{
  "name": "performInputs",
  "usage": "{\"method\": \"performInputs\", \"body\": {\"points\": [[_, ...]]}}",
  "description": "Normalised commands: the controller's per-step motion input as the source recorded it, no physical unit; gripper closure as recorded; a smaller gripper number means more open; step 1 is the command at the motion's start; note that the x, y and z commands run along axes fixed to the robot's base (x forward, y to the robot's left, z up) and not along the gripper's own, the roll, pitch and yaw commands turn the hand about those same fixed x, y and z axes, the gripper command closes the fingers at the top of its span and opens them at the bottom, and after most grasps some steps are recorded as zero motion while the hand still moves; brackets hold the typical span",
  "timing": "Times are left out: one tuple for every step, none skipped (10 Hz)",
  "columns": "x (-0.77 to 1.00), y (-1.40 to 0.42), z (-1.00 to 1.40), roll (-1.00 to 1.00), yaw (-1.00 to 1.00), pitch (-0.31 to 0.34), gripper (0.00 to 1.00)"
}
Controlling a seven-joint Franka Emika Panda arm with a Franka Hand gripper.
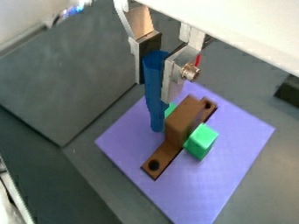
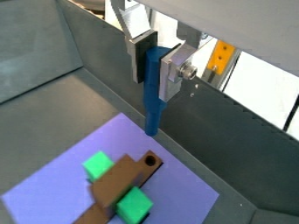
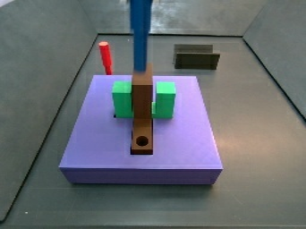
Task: Pick up the blue object. Move up. Place the blue object on the fixture. Regrasp the blue object. Move to above the board. Insert the blue object.
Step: Insert the blue object.
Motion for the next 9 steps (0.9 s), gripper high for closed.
{"method": "performInputs", "body": {"points": [[-0.36,0.0,-0.75,0.18,0.29,-0.211,1.0],[-0.25,-0.01,-0.59,0.29,0.27,-0.216,1.0],[0.0,-0.07,-0.57,0.28,0.25,-0.109,1.0],[0.02,-0.19,-0.45,0.27,0.23,-0.004,1.0],[0.22,-0.36,-0.33,0.23,0.15,0.0,1.0],[0.27,-0.41,-0.27,0.31,0.15,0.024,1.0],[0.29,-0.37,-0.24,0.37,0.13,0.071,1.0],[0.34,-0.27,-0.32,0.32,0.04,0.07,1.0],[0.27,-0.07,-0.39,0.21,0.0,0.054,1.0]]}}
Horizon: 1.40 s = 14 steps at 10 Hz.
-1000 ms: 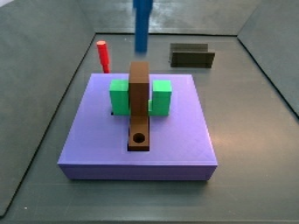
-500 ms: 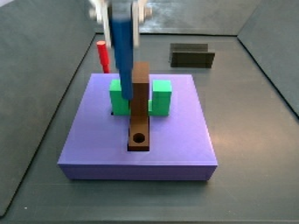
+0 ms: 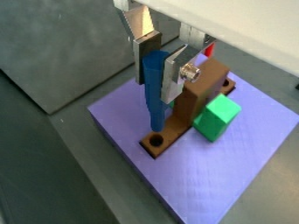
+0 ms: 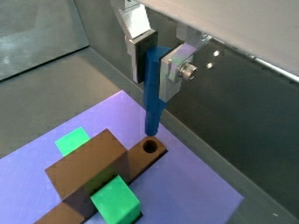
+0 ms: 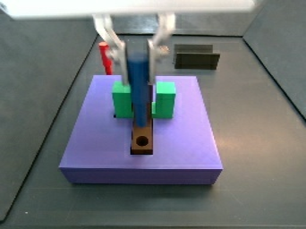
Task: Pick up the blue object. Move up. Place the blue object on the fixture. Regrasp the blue object. Move to above the board. Insert the blue object.
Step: Insert the blue object.
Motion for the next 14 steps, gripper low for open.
{"method": "performInputs", "body": {"points": [[0.12,0.0,-0.44,0.13,0.0,0.02,1.0],[0.0,0.0,-0.33,0.05,-0.03,0.006,1.0],[0.0,0.0,-0.25,0.02,-0.01,0.001,1.0],[0.0,0.0,-0.21,0.0,0.0,0.0,1.0],[0.0,0.0,-0.18,0.0,0.0,0.0,1.0],[0.0,0.0,-0.2,0.0,0.0,0.0,1.0],[0.0,0.0,-0.18,0.0,0.0,0.0,1.0],[0.02,0.0,-0.18,0.0,0.0,0.0,1.0],[0.07,-0.1,-0.12,-0.01,0.0,0.0,1.0],[0.08,-0.15,-0.13,0.0,0.01,0.0,1.0],[0.13,-0.01,-0.21,0.0,0.0,0.0,1.0],[0.25,0.0,-0.26,0.0,0.0,0.0,1.0],[0.33,0.01,-0.27,0.02,0.0,0.024,1.0],[0.29,0.01,-0.2,0.02,0.0,0.043,1.0]]}}
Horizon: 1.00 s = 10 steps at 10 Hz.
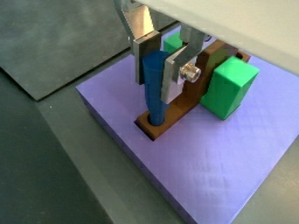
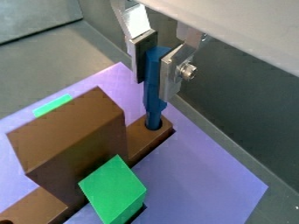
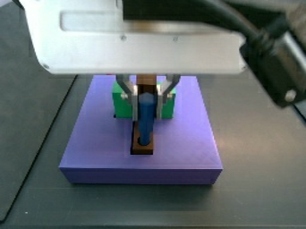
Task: Pick up the blue object. Move up. Place the blue object on the fixture. Regrasp the blue object. Move to above the board. Insert the blue object.
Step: Insert the blue object.
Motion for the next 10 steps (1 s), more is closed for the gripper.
{"method": "performInputs", "body": {"points": [[0.22,0.0,-0.11,0.03,0.0,0.057,1.0],[0.15,0.0,-0.09,0.02,0.0,0.043,1.0],[0.06,0.05,-0.13,0.05,0.0,0.033,1.0],[0.0,0.15,-0.19,0.05,-0.04,0.013,1.0],[0.0,0.19,-0.17,0.05,-0.06,0.026,1.0],[0.0,0.06,-0.21,0.01,-0.01,0.0,1.0],[0.0,0.0,-0.26,0.0,0.0,-0.004,1.0],[0.0,-0.12,-0.22,0.01,0.08,-0.026,1.0],[0.0,-0.23,-0.13,0.03,0.14,0.0,1.0],[0.0,-0.23,-0.09,0.05,0.15,0.0,1.0]]}}
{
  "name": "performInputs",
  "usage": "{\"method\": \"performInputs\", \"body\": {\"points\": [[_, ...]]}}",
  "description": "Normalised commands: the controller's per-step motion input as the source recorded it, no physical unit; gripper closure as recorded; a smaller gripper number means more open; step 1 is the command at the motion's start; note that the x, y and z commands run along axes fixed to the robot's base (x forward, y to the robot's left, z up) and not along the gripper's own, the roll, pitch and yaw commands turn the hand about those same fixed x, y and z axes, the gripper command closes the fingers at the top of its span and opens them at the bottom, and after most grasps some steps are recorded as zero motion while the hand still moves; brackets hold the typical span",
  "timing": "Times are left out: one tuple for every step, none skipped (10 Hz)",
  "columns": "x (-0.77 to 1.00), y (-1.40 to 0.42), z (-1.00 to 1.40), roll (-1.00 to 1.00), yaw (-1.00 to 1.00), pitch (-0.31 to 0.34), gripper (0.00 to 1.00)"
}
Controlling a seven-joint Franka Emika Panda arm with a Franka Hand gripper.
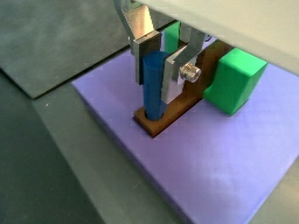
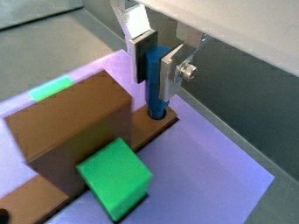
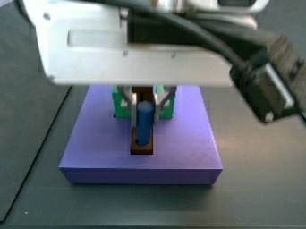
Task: Pick up the blue object. Move up. Place the blue object on the fixture. Regrasp the blue object. Move to above the board. Insert the blue object.
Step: Insert the blue object.
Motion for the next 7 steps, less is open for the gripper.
{"method": "performInputs", "body": {"points": [[0.04,-0.15,-0.14,0.04,0.11,0.0,1.0],[0.16,0.0,-0.27,0.06,0.0,0.0,1.0],[0.09,0.0,-0.39,0.07,0.0,0.0,1.0],[0.03,0.0,-0.54,0.03,0.0,-0.014,1.0],[0.02,0.02,-0.52,0.05,-0.01,-0.02,1.0],[0.0,0.0,-0.03,-0.02,0.0,0.0,1.0],[0.0,0.0,0.0,0.0,0.0,0.0,1.0]]}}
